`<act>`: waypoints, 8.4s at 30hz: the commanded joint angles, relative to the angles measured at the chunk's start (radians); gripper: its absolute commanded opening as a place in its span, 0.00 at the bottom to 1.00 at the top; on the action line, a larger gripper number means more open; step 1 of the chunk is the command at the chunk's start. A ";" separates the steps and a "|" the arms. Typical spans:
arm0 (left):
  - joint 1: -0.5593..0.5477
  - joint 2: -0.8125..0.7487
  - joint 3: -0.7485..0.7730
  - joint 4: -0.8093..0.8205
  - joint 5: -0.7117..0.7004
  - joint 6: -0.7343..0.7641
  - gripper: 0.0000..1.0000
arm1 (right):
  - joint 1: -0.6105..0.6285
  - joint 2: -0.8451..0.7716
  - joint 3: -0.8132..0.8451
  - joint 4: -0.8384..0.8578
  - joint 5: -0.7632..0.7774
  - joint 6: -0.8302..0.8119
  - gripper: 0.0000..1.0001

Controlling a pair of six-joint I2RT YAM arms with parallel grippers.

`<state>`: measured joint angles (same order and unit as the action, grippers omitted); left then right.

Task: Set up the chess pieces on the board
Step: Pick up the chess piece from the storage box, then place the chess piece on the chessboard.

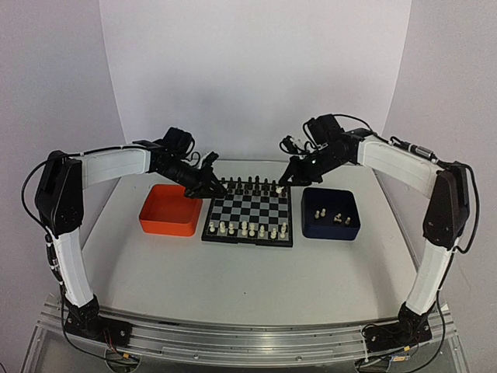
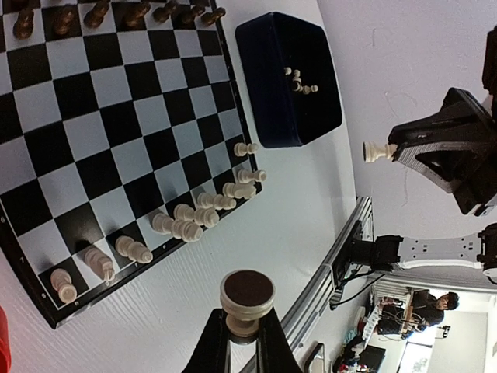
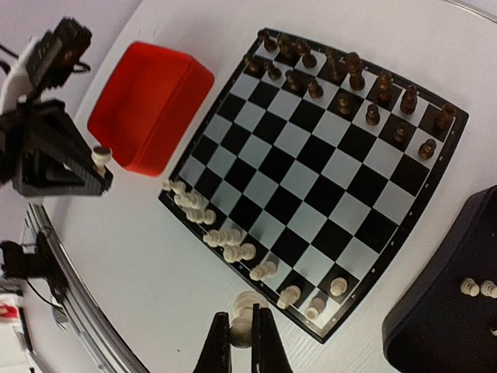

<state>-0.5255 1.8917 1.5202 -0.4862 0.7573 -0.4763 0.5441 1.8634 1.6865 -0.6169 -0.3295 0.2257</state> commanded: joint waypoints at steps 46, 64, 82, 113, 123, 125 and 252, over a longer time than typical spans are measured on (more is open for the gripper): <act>0.000 0.028 0.115 -0.278 0.074 0.217 0.00 | 0.113 0.289 0.012 0.018 0.234 -0.367 0.00; -0.001 0.020 0.110 -0.278 0.062 0.214 0.00 | 0.112 0.300 -0.012 0.026 0.249 -0.353 0.00; 0.000 0.012 0.110 -0.280 0.051 0.217 0.00 | 0.112 0.305 -0.018 0.027 0.255 -0.344 0.17; -0.047 -0.137 0.027 -0.155 0.415 0.825 0.00 | 0.112 -0.097 -0.055 0.272 -0.446 -0.021 0.68; -0.067 -0.085 0.103 -0.175 0.379 0.811 0.00 | 0.114 -0.032 -0.001 0.282 -0.521 0.074 0.58; -0.069 -0.079 0.113 -0.169 0.372 0.797 0.00 | 0.114 -0.017 0.002 0.281 -0.509 0.091 0.56; -0.114 -0.178 -0.409 1.431 -0.185 -0.399 0.00 | 0.128 0.024 -0.427 1.650 -0.198 1.077 0.22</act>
<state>-0.6367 1.7672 1.0805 1.0430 0.6358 -0.9363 0.6724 1.8786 1.2465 1.0157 -0.5108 1.3261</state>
